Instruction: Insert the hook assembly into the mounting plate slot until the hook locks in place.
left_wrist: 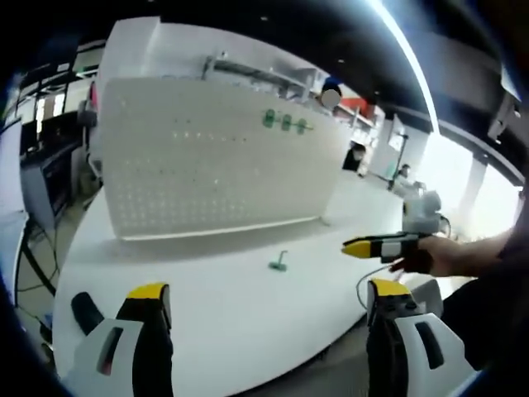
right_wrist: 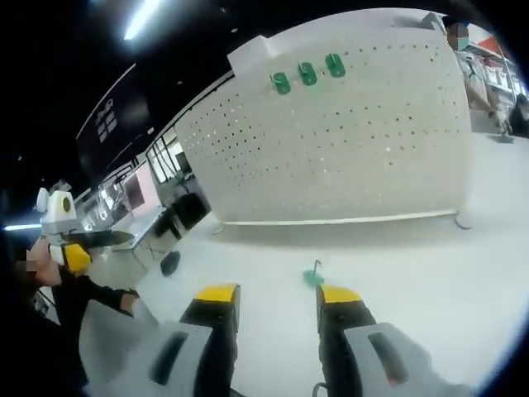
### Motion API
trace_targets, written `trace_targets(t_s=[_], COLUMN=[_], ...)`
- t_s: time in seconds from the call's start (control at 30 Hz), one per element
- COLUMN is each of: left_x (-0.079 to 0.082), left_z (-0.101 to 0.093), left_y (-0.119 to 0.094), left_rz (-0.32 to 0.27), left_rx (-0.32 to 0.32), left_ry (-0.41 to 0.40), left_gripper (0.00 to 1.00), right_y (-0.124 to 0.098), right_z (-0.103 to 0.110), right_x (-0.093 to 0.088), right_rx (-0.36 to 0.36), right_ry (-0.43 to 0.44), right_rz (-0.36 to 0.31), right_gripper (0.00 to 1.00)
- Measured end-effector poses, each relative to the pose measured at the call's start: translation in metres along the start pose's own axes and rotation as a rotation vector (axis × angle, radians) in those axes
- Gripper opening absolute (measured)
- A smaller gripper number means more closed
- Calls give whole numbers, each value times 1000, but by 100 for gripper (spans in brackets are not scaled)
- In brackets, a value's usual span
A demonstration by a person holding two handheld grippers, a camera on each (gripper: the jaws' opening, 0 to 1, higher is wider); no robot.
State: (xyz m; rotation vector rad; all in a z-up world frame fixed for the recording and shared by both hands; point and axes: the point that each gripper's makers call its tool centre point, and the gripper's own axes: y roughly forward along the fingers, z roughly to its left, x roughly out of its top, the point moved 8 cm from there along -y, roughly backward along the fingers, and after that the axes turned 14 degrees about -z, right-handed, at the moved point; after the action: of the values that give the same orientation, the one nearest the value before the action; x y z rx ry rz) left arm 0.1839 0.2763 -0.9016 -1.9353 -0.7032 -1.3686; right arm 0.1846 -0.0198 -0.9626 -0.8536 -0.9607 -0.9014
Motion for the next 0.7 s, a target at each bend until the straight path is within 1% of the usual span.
trace_targets(t_s=[0.2,0.3,0.47,0.7], left_x=[-3,-5,-9,-21], left_z=[0,0,-3,-4], left_y=[1,3,3,0], left_rz=[23,38,52,101], left_rx=[-12,-11,-26,-31], left_ry=[7,14,2,-10], left_gripper=[100,100,100,100], right_y=[-8,-12,-19,-26], right_z=[3,3,5,7], right_x=[-1,-3,-8,-16], right_rx=[1,7,21,33], right_ry=[-7,17,4,4], right_rz=[5,8,32,71], right_gripper=[34,34,34,34])
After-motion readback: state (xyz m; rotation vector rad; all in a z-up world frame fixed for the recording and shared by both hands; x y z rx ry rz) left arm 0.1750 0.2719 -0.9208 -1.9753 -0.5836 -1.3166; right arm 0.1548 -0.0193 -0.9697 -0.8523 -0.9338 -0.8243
